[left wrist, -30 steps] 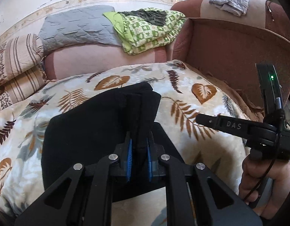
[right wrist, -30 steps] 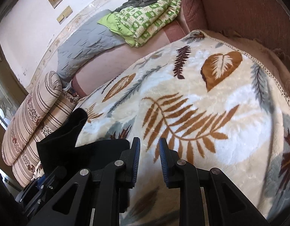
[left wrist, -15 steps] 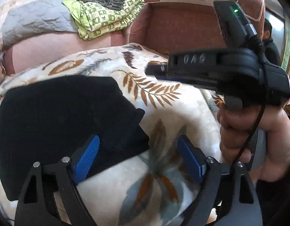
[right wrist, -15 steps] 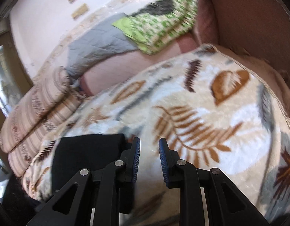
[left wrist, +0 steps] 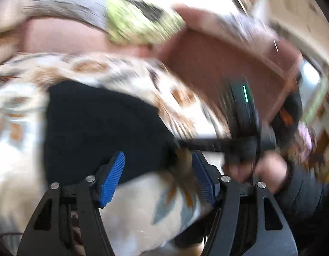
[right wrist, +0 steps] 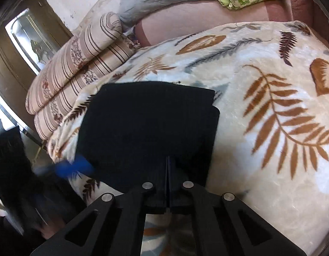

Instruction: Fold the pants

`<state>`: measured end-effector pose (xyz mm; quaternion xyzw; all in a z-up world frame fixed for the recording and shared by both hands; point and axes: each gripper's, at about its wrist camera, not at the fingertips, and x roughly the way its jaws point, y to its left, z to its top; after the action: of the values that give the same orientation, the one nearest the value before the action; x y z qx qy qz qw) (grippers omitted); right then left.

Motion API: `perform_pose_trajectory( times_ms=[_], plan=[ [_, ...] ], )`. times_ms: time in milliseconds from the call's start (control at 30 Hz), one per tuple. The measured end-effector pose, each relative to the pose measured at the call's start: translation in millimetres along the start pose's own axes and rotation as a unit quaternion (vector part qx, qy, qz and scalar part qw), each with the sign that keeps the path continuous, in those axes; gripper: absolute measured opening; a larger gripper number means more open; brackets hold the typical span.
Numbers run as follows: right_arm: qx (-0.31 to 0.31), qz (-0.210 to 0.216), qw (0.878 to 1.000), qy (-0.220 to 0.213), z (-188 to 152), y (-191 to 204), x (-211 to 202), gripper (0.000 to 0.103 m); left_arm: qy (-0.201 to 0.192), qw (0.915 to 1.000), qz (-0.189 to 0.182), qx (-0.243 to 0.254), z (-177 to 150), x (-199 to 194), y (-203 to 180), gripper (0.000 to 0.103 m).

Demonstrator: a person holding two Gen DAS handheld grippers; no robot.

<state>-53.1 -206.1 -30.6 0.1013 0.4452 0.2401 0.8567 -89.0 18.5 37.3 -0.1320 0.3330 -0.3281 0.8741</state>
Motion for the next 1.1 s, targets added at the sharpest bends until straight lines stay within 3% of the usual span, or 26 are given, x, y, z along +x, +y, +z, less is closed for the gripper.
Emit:
perform_pose_trajectory(
  times_ms=[67,167,233,267,533,700,767,800,833,1000,1100],
  plan=[
    [-0.008,-0.011,1.0,-0.001,-2.4,2.5,0.6,0.0,-0.031,0.9972,0.019,-0.065,5.7,-17.7,25.4,0.065],
    [0.0,-0.006,1.0,-0.002,-0.5,-1.6,1.1,0.0,-0.009,0.9877,0.026,-0.154,-4.8,-10.9,62.6,0.051],
    [-0.004,-0.009,1.0,-0.003,-1.3,1.2,1.1,0.0,0.023,0.9831,0.06,-0.171,-16.0,6.9,75.0,0.026],
    [-0.007,-0.011,1.0,-0.004,-2.3,2.3,1.0,0.0,0.029,0.9817,0.08,-0.17,-19.7,12.7,78.6,0.022],
    [-0.008,-0.017,1.0,-0.01,-4.5,5.1,-1.5,0.0,0.031,0.9812,0.098,-0.163,-4.4,5.4,73.5,0.022],
    [-0.011,-0.022,1.0,-0.011,-5.2,6.7,-0.3,0.0,0.012,0.9878,0.136,-0.074,49.6,13.4,63.5,0.025],
    [-0.012,-0.022,1.0,-0.011,-5.4,7.6,-0.2,0.0,0.032,0.9832,0.168,-0.065,62.0,35.6,77.6,0.025],
    [-0.012,-0.022,1.0,-0.011,-5.5,8.1,0.2,0.0,0.06,0.9791,0.177,-0.081,59.8,51.1,90.7,0.028],
    [-0.012,-0.023,1.0,-0.011,-5.8,8.0,0.6,0.0,0.086,0.9762,0.172,-0.1,53.1,63.2,102.3,0.029],
    [-0.01,-0.021,1.0,-0.011,-5.9,8.0,1.4,0.0,0.078,0.9774,0.176,-0.088,48.9,63.5,106.3,0.03],
    [-0.009,-0.021,1.0,-0.011,-6.2,7.7,1.2,0.0,0.037,0.9827,0.155,-0.094,60.7,44.6,100.7,0.03]
  ],
)
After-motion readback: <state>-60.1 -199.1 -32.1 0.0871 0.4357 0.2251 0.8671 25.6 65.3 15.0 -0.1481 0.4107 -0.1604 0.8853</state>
